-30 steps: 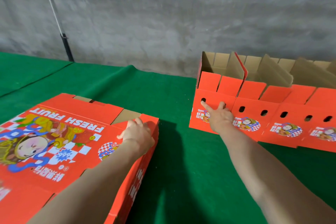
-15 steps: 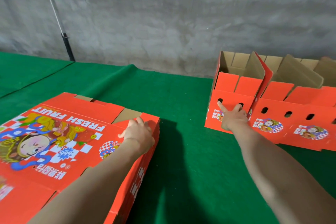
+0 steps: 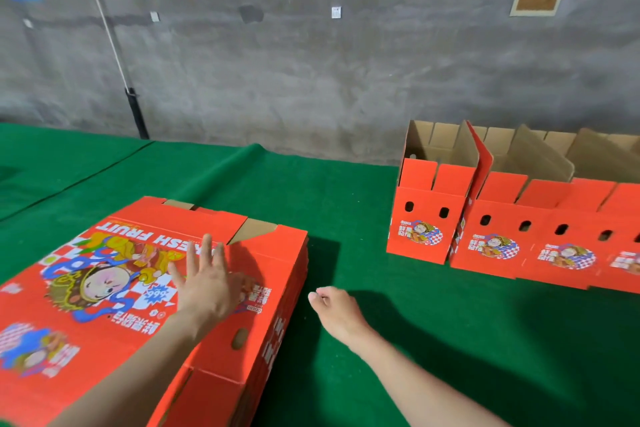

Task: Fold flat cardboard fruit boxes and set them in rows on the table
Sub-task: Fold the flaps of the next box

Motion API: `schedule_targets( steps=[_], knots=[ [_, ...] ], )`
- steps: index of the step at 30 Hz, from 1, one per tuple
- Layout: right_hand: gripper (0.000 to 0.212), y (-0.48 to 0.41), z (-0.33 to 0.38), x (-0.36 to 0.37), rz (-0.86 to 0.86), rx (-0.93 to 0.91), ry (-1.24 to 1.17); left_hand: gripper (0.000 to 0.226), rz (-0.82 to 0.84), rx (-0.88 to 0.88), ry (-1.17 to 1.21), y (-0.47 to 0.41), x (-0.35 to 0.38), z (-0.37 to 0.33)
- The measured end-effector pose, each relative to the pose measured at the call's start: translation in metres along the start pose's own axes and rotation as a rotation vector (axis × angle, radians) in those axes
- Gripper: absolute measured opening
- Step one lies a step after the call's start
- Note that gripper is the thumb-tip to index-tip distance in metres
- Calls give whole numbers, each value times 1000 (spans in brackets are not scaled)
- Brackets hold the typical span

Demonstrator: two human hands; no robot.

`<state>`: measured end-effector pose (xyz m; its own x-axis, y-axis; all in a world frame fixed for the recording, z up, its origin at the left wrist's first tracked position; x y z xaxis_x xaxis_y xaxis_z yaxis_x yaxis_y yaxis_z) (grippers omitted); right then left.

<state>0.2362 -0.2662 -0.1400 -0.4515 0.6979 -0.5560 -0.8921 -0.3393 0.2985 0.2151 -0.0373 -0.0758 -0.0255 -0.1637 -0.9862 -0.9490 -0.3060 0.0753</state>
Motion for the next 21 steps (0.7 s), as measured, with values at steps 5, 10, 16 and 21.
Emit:
schedule_targets(
  steps=[5, 10, 16, 21],
  knots=[
    [45, 32, -11, 33, 34, 196, -613, 57, 98, 130, 102, 67, 36, -30],
    [23, 80, -40, 10, -209, 303, -1072, 43, 49, 412, 611, 133, 4, -76],
    [29, 161, -62, -87, -574, 151, -1084, 38, -117, 398, 626, 161, -45, -76],
    [26, 256, -74, -173, -813, -91, -1098, 50, -290, 365, 716, 181, -92, -74]
  ],
)
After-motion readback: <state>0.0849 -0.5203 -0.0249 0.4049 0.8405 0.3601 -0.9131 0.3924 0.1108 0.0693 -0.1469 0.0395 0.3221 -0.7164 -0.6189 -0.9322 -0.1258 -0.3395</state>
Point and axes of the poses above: each hand's wrist, its own y-axis away from the middle knuckle, its own x-axis out of the palm, z = x × y, the point moved 10 cm from there along -y, towards the middle knuckle, and after that the axes turned 10 degrees about z, right-handed, at the moved point
